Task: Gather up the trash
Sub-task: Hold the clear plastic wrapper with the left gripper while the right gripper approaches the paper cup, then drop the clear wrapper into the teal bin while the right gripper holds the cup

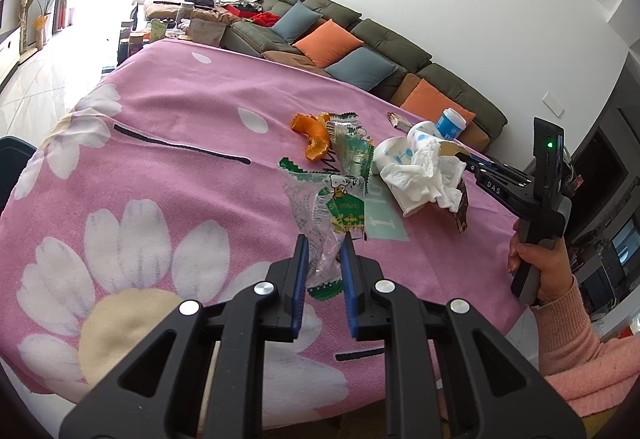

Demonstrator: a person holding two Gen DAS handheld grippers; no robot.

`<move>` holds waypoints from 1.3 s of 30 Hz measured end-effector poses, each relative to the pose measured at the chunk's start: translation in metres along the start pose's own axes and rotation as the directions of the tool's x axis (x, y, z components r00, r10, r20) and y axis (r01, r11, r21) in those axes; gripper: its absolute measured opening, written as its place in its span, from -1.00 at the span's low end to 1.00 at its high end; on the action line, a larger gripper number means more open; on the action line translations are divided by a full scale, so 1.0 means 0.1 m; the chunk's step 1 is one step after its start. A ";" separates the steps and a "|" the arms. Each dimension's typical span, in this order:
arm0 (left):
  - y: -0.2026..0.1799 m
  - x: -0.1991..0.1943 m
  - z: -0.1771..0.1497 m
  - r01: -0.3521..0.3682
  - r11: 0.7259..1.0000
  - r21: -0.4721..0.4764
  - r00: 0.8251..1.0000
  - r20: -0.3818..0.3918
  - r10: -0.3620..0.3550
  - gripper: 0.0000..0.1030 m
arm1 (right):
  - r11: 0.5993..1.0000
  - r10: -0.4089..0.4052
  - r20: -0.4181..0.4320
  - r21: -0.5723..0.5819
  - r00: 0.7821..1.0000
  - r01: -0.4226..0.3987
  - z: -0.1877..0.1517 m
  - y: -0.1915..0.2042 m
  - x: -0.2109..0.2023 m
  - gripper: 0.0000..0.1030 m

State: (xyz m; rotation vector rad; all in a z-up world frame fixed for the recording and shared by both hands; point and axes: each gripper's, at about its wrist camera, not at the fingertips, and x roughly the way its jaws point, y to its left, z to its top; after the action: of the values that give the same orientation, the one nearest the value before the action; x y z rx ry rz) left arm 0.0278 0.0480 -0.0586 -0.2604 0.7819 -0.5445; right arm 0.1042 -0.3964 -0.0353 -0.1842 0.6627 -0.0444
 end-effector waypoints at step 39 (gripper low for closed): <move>1.51 -1.58 0.01 -0.344 0.892 -0.295 0.892 0.194 0.408 -0.69 | 0.635 0.750 -0.051 -0.224 0.660 -0.739 0.92 2.83 -0.48 -0.83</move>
State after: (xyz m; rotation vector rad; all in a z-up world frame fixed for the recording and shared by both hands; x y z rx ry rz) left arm -0.0078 0.2616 -0.0266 -0.3938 0.6314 -0.0345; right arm 0.1177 -0.0996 0.0128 -0.1149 0.6538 0.8546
